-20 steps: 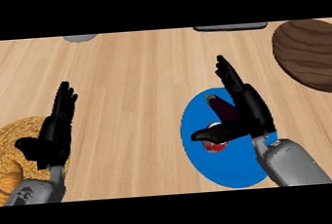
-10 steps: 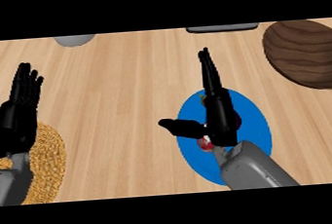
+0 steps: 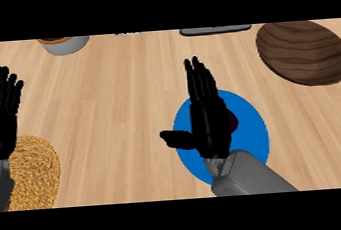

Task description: Pick the can from the plate and place it in the bowl

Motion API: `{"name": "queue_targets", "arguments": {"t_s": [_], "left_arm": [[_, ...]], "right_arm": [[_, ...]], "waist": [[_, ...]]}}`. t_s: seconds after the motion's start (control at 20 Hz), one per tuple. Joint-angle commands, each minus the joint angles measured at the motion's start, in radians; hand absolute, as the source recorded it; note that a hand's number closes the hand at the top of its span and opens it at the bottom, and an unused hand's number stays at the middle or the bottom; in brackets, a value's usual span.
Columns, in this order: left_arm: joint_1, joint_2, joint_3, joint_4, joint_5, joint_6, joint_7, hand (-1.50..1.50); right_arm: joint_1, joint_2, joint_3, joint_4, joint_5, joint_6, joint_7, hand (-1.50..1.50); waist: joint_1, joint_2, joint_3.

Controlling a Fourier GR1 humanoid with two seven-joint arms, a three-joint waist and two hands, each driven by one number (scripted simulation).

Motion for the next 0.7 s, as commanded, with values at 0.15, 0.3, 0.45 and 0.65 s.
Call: {"name": "queue_targets", "arguments": {"t_s": [0.15,0.3,0.45,0.65], "left_arm": [[0.013,0.02,0.039,0.011,0.023,-0.025,-0.012,0.0],[0.005,0.021,0.04,0.014,0.035,-0.046,-0.01,0.0],[-0.009,0.011,0.033,-0.002,0.025,-0.025,0.002,0.0],[0.01,0.024,0.043,-0.024,0.04,-0.048,0.012,0.0]], "right_arm": [[-0.031,0.005,0.051,-0.127,0.034,0.449,0.379,-1.5],[-0.058,0.046,0.059,-0.209,-0.016,0.63,0.515,-1.5],[-0.05,0.062,0.073,-0.266,-0.055,0.779,0.608,-1.5],[0.006,0.062,0.064,-0.386,-0.097,0.885,0.7,-1.5]], "waist": [[-0.005,0.003,0.0],[0.004,0.013,0.003],[0.007,0.016,0.005],[0.014,0.017,0.007]]}}
